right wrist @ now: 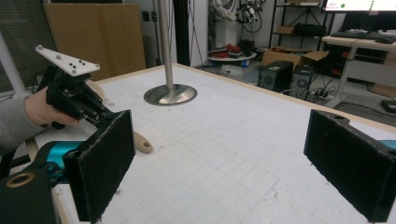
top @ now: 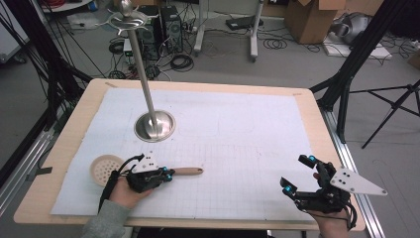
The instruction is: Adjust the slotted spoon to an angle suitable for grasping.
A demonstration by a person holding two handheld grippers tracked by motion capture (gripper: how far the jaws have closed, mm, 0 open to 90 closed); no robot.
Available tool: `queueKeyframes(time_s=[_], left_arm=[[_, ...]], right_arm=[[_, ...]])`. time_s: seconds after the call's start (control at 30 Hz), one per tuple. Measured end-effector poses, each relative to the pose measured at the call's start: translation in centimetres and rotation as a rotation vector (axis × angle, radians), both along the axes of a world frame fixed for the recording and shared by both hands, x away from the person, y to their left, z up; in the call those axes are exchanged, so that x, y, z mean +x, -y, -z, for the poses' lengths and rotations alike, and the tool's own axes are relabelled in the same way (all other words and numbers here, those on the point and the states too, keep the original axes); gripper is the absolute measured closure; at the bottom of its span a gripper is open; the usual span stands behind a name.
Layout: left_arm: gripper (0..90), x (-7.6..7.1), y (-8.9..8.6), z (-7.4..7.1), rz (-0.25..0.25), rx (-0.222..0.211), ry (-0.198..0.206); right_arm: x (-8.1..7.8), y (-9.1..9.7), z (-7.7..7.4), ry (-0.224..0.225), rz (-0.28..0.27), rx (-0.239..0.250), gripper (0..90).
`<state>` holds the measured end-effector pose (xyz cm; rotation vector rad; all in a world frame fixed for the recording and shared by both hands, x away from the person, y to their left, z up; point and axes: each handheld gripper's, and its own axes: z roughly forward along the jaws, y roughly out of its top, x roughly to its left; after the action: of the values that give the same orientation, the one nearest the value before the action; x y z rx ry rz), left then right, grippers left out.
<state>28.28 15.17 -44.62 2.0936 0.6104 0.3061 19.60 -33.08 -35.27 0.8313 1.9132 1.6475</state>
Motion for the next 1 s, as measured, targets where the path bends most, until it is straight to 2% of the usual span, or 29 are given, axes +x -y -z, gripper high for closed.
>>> queueKeyframes(time_s=[0.2,0.63,0.7,1.0], left_arm=[[89.4,0.5,0.2,0.0,-0.019,0.015,0.002],[89.4,1.4,0.3,0.0,-0.070,0.015,-0.004],[89.4,1.5,0.3,0.0,-0.103,0.023,0.005],[89.4,1.6,0.3,0.0,-0.113,0.039,0.022]], right_arm=[[-0.4,0.4,0.1,-0.004,0.010,0.001,7.8],[-1.2,0.7,0.2,-0.007,0.028,-0.004,7.8],[-1.3,0.8,0.2,-0.006,0.031,-0.003,7.8],[-1.4,0.9,0.2,-0.005,0.032,-0.003,7.9]])
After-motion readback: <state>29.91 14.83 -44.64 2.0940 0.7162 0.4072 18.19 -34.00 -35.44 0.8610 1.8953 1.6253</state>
